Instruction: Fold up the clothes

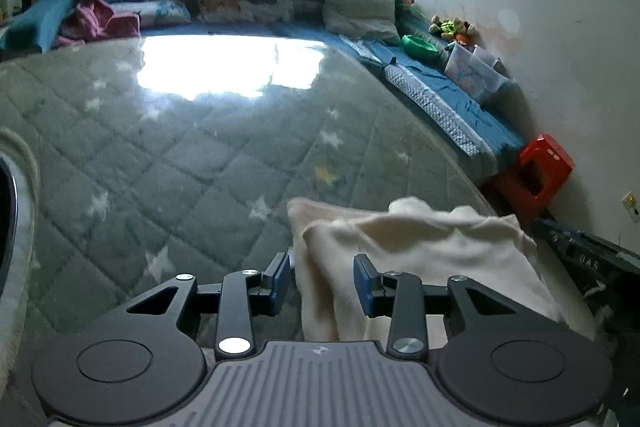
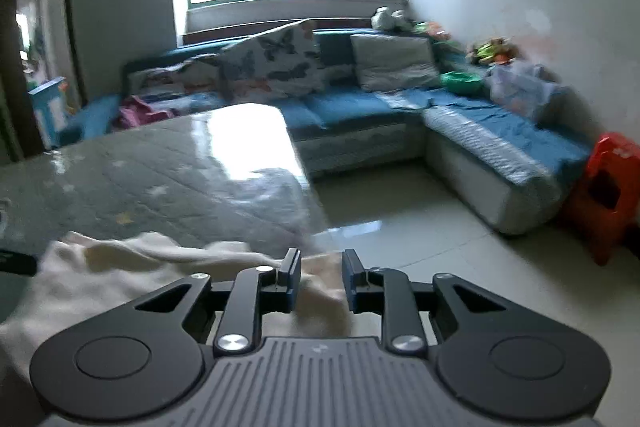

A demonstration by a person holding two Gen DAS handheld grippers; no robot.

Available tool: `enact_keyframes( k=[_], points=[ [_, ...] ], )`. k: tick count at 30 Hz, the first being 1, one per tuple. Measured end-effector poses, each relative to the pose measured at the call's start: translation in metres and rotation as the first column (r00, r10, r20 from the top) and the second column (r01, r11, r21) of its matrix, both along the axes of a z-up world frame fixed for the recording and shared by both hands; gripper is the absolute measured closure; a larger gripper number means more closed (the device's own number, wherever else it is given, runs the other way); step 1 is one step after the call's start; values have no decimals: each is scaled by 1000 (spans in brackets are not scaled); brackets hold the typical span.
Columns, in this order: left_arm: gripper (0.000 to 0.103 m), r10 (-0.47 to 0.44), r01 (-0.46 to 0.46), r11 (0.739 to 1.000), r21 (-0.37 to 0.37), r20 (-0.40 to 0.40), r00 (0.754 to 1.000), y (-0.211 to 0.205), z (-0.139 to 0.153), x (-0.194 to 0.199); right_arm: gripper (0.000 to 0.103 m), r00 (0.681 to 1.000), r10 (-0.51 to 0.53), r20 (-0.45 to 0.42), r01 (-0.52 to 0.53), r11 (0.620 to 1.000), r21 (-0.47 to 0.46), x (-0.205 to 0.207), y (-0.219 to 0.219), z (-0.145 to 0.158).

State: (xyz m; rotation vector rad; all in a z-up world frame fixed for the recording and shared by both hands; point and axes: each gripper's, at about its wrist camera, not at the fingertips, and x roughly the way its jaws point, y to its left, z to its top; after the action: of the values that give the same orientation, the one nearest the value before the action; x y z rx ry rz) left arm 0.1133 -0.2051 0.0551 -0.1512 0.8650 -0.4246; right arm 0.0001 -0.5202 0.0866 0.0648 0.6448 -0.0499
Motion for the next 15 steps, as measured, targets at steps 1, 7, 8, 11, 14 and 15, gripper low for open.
enact_keyframes(
  k=[1,7,8,11,14,15],
  points=[
    [65,-13,13,1000,-1,3,1000,-4,1,1,68,1000,14,-4,-14,1000,12,2,2,-1],
    [67,-71,71,997,40,10,997,-35,-7,13,62,998,56,-39,-55,997,51,17,13,-12],
    [67,-76,75,996,50,11,997,-39,-9,15,59,997,58,-41,-56,997,50,19,14,-14],
    [67,-77,75,994,85,25,997,-45,-12,21,55,997,63,-44,-61,997,42,25,16,-17],
    [67,-62,57,992,112,47,997,-46,-10,22,50,996,74,-44,-73,997,32,28,17,-18],
    [65,-56,49,992,120,54,997,-46,-8,21,49,996,77,-44,-76,997,30,29,17,-18]
  ],
)
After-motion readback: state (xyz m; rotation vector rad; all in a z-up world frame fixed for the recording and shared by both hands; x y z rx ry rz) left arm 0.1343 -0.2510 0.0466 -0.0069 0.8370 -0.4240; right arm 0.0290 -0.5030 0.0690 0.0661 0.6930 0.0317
